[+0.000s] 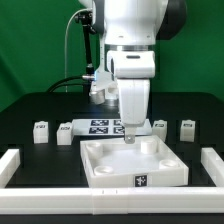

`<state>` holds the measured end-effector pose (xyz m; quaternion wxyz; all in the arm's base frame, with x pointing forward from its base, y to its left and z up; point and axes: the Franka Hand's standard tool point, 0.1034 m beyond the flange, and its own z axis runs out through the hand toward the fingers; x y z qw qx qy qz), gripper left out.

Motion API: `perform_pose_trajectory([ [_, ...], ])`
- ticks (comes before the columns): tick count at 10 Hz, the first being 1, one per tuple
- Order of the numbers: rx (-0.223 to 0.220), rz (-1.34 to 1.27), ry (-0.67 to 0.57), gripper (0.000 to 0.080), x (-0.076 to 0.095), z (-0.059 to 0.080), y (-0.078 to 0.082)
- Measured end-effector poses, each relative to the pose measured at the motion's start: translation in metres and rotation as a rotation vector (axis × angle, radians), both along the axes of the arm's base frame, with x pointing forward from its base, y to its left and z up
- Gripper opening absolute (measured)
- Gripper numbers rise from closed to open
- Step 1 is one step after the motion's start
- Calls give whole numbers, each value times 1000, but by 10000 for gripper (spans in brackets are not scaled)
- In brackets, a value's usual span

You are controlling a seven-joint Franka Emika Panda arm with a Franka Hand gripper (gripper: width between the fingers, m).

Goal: Assemble one leg

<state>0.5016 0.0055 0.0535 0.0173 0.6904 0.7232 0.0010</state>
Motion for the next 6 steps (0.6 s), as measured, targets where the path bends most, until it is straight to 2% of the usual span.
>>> perform_pose_trajectory([
  [2, 1, 55, 12, 650, -7, -9, -8],
  [4, 11, 98, 41, 650, -42, -23, -21],
  [6, 19, 82, 74, 650, -60, -35, -31],
])
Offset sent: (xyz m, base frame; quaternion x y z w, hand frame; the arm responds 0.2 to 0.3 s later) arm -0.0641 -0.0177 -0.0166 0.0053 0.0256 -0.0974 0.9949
